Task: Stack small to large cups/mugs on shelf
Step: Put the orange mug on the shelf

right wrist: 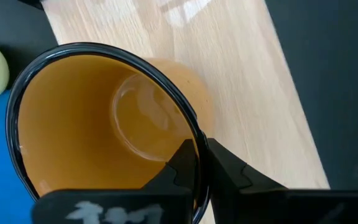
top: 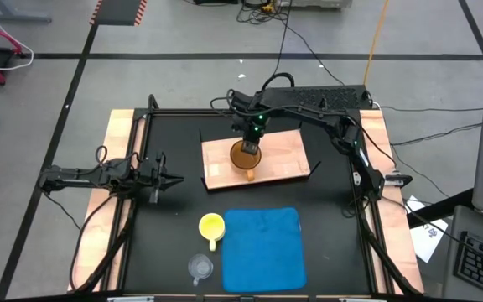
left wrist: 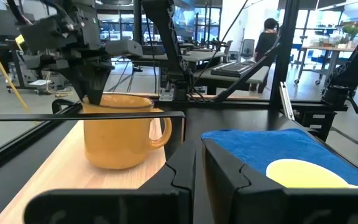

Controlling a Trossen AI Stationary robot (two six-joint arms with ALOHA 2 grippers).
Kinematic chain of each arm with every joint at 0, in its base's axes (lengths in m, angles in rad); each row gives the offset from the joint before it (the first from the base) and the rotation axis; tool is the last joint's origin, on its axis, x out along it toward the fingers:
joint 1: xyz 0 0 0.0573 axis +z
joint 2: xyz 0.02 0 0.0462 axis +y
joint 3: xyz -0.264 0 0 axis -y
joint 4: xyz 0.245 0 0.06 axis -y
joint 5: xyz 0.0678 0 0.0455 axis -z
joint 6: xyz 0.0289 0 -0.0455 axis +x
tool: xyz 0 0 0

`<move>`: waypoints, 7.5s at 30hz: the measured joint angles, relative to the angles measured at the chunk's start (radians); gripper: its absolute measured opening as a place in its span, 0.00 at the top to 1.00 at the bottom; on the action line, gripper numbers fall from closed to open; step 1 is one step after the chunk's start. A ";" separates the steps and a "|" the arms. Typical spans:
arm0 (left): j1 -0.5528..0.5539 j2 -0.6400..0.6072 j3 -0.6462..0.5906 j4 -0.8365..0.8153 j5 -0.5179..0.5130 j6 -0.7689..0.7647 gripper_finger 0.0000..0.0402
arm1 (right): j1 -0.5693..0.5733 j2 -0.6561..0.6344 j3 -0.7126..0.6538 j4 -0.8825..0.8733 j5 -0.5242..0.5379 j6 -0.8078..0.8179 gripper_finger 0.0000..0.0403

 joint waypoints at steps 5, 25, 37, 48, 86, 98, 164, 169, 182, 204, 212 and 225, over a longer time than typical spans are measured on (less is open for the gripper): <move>0.000 0.000 0.000 0.000 0.000 -0.001 0.92 | -0.003 -0.003 -0.024 0.012 -0.004 -0.003 0.97; 0.000 0.000 0.000 -0.001 0.000 -0.003 0.92 | 0.000 0.001 -0.036 0.071 -0.003 -0.044 0.88; 0.000 0.000 0.000 -0.001 0.000 -0.003 0.92 | 0.011 -0.017 -0.036 0.082 -0.004 -0.049 0.68; 0.000 0.000 0.000 0.002 -0.007 0.027 0.92 | 0.012 -0.219 -0.035 0.068 -0.006 -0.087 0.63; 0.000 0.000 -0.002 0.071 0.000 -0.005 0.92 | 0.296 -1.442 -1.475 1.010 0.080 0.206 1.00; 0.000 0.000 -0.002 0.077 0.000 -0.008 0.92 | 0.365 -1.560 -1.736 1.269 0.080 0.142 1.00; 0.207 1.341 1.328 -0.460 0.097 0.145 0.52 | 0.364 -1.677 -2.004 1.530 0.079 0.148 1.00; 0.295 1.468 1.489 -0.643 0.097 0.115 0.52 | 0.364 -1.677 -2.004 1.529 0.076 0.165 1.00; 0.387 1.716 1.705 -0.896 0.150 0.117 0.52 | 0.364 -1.675 -2.005 1.499 0.066 0.203 1.00; 0.389 1.888 1.894 -1.053 0.132 0.187 0.52 | 0.363 -1.678 -2.004 1.545 -0.089 0.245 1.00; 0.389 1.887 1.894 -1.053 0.132 0.193 0.52 | 0.418 -1.739 -1.926 1.510 -0.188 0.317 1.00; 0.390 1.887 1.894 -1.049 0.132 0.206 0.52 | 0.595 -1.743 -1.607 1.011 0.187 0.190 1.00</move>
